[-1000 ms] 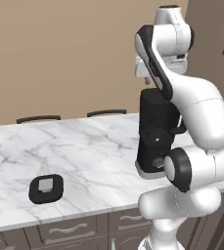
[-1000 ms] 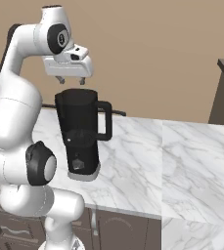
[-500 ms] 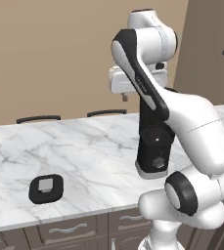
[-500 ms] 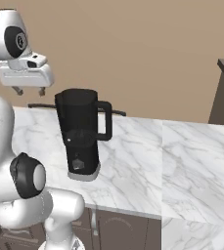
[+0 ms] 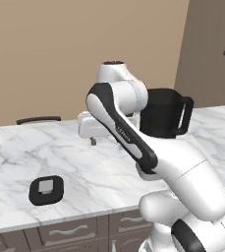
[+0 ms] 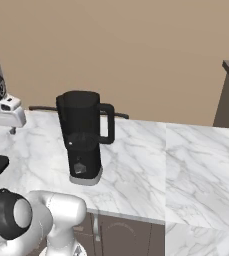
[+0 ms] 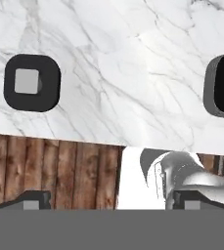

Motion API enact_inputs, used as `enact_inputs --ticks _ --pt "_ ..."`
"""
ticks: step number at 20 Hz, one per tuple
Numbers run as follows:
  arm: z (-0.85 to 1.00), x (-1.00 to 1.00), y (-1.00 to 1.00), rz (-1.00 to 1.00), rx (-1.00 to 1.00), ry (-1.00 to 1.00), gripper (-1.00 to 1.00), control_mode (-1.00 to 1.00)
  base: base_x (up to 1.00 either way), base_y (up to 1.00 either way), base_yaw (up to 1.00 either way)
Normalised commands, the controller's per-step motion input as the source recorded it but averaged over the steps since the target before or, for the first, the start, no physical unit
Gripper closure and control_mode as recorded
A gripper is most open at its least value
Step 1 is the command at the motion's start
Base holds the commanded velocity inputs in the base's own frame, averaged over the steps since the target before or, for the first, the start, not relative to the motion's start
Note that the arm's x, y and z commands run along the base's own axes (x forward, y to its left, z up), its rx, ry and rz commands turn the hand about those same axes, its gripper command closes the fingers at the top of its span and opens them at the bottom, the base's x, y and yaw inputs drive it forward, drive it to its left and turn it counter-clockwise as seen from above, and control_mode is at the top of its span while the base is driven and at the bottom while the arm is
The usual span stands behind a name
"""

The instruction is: Grab the lime and garlic from the fridge, place them in the blender, close the lid, and turn on the blender to create a marinade.

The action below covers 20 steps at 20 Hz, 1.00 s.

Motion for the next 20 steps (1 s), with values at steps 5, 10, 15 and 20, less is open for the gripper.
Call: enact_inputs --ticks 5,10,15,20 --pt "-0.91 0.53 1.00 -0.10 0.11 0.31 -1.00 -1.00 0.00 0.00 0.00" --pt "-0.75 0.52 1.00 -0.08 -0.28 0.39 -1.00 -1.00 0.00 0.00 0.00" --pt "-0.58 0.36 0.94 -0.09 -0.23 0.21 -1.00 -1.00 0.00 0.00 0.00" --pt "-0.19 -0.08 0.28 0.00 -0.15 0.00 -1.00 -1.00 0.00 0.00 0.00"
